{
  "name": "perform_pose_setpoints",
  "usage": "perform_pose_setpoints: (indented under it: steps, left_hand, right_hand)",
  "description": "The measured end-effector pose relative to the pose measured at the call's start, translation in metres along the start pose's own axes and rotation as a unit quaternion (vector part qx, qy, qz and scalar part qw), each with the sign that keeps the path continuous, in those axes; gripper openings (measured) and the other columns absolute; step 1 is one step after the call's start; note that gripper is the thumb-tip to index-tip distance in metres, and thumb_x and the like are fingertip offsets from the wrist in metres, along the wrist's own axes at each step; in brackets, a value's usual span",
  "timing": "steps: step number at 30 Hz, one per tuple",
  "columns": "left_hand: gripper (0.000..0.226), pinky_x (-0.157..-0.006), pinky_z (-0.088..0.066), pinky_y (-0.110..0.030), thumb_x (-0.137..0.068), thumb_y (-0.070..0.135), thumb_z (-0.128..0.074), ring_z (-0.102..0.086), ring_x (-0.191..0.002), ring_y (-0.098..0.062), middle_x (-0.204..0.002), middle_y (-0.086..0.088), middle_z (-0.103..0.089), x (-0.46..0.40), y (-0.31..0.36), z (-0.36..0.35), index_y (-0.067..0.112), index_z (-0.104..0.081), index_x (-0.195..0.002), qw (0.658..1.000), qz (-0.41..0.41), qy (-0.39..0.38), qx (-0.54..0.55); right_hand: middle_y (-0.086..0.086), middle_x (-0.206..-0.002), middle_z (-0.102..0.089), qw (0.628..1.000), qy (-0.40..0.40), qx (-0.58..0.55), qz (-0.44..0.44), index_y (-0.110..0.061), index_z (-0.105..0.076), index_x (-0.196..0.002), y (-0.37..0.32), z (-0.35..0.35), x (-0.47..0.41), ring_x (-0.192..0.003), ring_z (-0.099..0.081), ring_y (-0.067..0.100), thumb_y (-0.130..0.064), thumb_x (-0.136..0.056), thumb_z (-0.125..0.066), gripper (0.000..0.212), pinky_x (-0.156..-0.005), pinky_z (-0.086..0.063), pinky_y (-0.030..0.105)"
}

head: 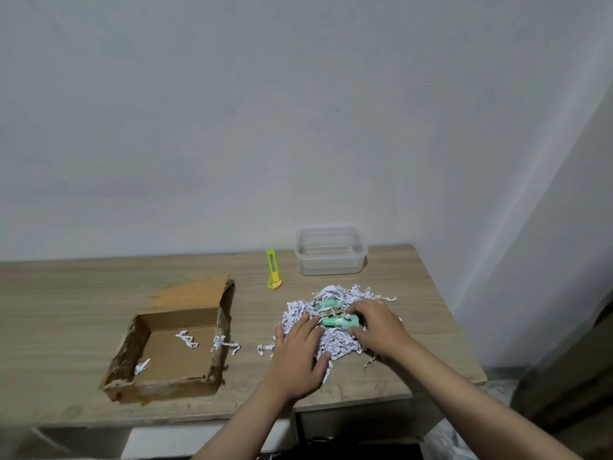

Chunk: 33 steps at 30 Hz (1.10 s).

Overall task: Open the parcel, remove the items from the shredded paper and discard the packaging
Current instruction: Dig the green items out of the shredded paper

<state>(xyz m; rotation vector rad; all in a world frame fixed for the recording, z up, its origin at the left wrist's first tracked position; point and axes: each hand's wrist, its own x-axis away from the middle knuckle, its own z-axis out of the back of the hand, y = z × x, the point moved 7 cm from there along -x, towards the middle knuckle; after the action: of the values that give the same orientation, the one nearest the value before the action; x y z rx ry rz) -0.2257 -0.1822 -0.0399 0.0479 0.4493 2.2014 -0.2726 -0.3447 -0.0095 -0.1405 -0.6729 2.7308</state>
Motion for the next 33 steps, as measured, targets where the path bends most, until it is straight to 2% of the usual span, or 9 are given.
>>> perform_pose_setpoints:
  steps: [4, 8, 12, 16, 23, 27, 33]
  left_hand:
    - [0.054, -0.114, 0.003, -0.052, -0.091, 0.053, -0.035, -0.007, -0.145, -0.008, -0.153, 0.014, -0.024, 0.002, -0.001, -0.004, 0.028, -0.037, -0.139, 1.0, -0.004, 0.007, 0.001]
    - [0.061, -0.113, 0.007, -0.045, -0.091, 0.059, -0.027, 0.0, -0.145, -0.004, -0.156, 0.014, -0.019, 0.009, -0.004, -0.012, 0.029, -0.032, -0.143, 0.999, -0.028, 0.032, 0.0]
    - [0.06, -0.113, 0.006, -0.045, -0.091, 0.058, -0.028, -0.001, -0.144, -0.003, -0.155, 0.014, -0.021, 0.008, -0.006, -0.015, 0.028, -0.033, -0.143, 0.999, -0.033, 0.042, 0.01]
    - [0.056, -0.115, -0.002, -0.049, -0.091, 0.056, -0.031, -0.004, -0.144, -0.002, -0.153, 0.015, -0.025, 0.008, -0.007, -0.013, 0.028, -0.038, -0.139, 0.998, -0.033, 0.054, 0.027]
    - [0.042, -0.114, -0.007, -0.048, -0.09, 0.049, -0.043, -0.018, -0.142, -0.005, -0.146, 0.013, -0.039, 0.01, -0.01, -0.011, 0.024, -0.051, -0.123, 0.993, -0.03, 0.1, 0.057]
    - [0.042, -0.115, -0.005, -0.048, -0.09, 0.049, -0.042, -0.018, -0.142, -0.006, -0.146, 0.012, -0.039, 0.009, -0.011, -0.011, 0.024, -0.052, -0.122, 0.993, -0.028, 0.099, 0.054]
    - [0.042, -0.114, 0.004, -0.042, -0.09, 0.048, -0.043, -0.018, -0.142, -0.006, -0.147, 0.012, -0.038, 0.011, -0.01, -0.01, 0.024, -0.051, -0.123, 0.992, -0.031, 0.109, 0.051]
  right_hand:
    - [-0.011, -0.092, -0.05, 0.999, 0.03, -0.032, 0.005, -0.022, -0.062, -0.098, -0.006, 0.01, 0.002, -0.103, -0.052, 0.016, -0.009, -0.07, -0.049, 0.033, -0.084, -0.042, 0.032]
    - [-0.012, -0.084, -0.055, 0.987, 0.12, -0.081, 0.066, -0.019, -0.065, -0.088, -0.021, 0.023, 0.001, -0.092, -0.054, 0.018, -0.012, -0.07, -0.045, 0.027, -0.081, -0.043, 0.031]
    - [-0.007, -0.097, -0.068, 0.995, 0.044, -0.032, 0.088, -0.021, -0.067, -0.097, -0.039, 0.006, -0.01, -0.099, -0.052, 0.018, -0.019, -0.082, -0.055, 0.02, -0.089, -0.039, 0.031]
    - [-0.001, -0.104, -0.068, 0.997, -0.034, 0.062, 0.039, -0.022, -0.066, -0.106, -0.036, -0.009, -0.018, -0.108, -0.047, 0.024, -0.026, -0.084, -0.057, 0.024, -0.093, -0.038, 0.037]
    - [-0.004, -0.107, -0.067, 0.997, -0.03, 0.054, 0.05, -0.022, -0.066, -0.108, -0.037, -0.005, -0.019, -0.108, -0.047, 0.021, -0.024, -0.083, -0.061, 0.025, -0.096, -0.037, 0.037]
    - [-0.003, -0.109, -0.061, 0.997, -0.014, 0.062, 0.051, -0.023, -0.06, -0.117, -0.036, 0.001, -0.015, -0.11, -0.046, 0.023, -0.023, -0.084, -0.058, 0.033, -0.096, -0.035, 0.038]
    - [-0.007, -0.111, -0.061, 0.998, 0.044, -0.007, 0.042, -0.026, -0.061, -0.109, -0.035, 0.021, -0.011, -0.11, -0.047, 0.019, -0.021, -0.083, -0.055, 0.027, -0.093, -0.035, 0.036]
